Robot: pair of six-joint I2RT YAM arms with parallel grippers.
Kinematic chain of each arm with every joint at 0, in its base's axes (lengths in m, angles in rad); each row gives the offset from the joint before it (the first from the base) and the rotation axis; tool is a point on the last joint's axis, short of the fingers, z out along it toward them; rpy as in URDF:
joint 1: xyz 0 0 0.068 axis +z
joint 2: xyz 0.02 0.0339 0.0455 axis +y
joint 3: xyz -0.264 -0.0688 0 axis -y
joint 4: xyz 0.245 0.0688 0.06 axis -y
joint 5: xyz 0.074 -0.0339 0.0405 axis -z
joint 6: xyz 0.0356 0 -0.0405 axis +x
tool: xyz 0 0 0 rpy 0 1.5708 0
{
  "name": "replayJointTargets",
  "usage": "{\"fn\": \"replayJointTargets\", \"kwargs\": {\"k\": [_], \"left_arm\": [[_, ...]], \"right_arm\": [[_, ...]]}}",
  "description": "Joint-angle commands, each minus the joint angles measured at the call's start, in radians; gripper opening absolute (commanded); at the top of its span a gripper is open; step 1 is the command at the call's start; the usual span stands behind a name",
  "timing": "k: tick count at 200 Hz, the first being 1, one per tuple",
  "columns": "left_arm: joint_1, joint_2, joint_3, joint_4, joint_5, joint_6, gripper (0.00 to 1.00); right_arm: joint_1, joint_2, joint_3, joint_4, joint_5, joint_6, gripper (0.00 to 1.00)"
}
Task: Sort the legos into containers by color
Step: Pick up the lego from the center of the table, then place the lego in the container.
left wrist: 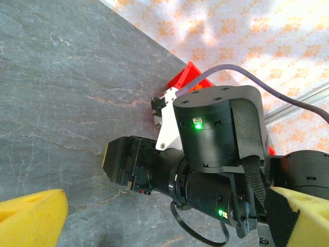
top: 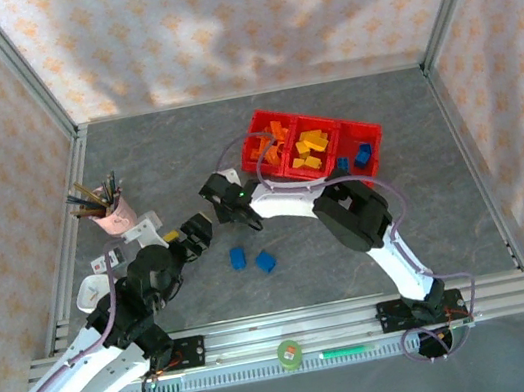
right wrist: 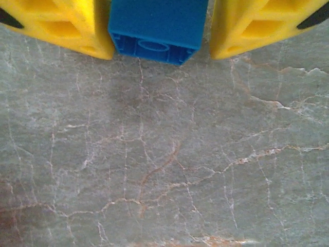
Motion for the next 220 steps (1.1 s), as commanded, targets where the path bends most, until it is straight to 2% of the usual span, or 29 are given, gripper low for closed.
{"fn": "replayJointTargets", "kwargs": {"k": [1,45,88,128,174,220], "left_arm": [[0.011,0.003,-0.006,-0.024,-0.013,-0.001,0.99],[0.012,0.016,0.001,-0.004,0.017,0.009,0.99],[0.012,0.068,0.042,0.013,0.071,0.041,0.99],[0.011,0.122,0.06,0.093,0.15,0.084,0.99],[0.009,0.247,0.089,0.191,0.25,0.119,0.99],[-0.031,0.43,0.153,0.277,0.313,0.15,0.99]], "right_arm": [[0.004,0.016,0.031,-0.035,0.038,-0.011,0.44],[0.005,-0.065,-0.014,-0.029,0.04,-0.015,0.32],[-0.011,-0.253,-0.157,-0.001,0.029,0.004,0.31],[-0.077,-0.478,-0.349,0.022,0.029,0.05,0.31],[-0.221,-0.708,-0.523,-0.018,0.067,0.064,0.34],[-0.471,-0.838,-0.635,-0.025,0.054,0.032,0.35]]}}
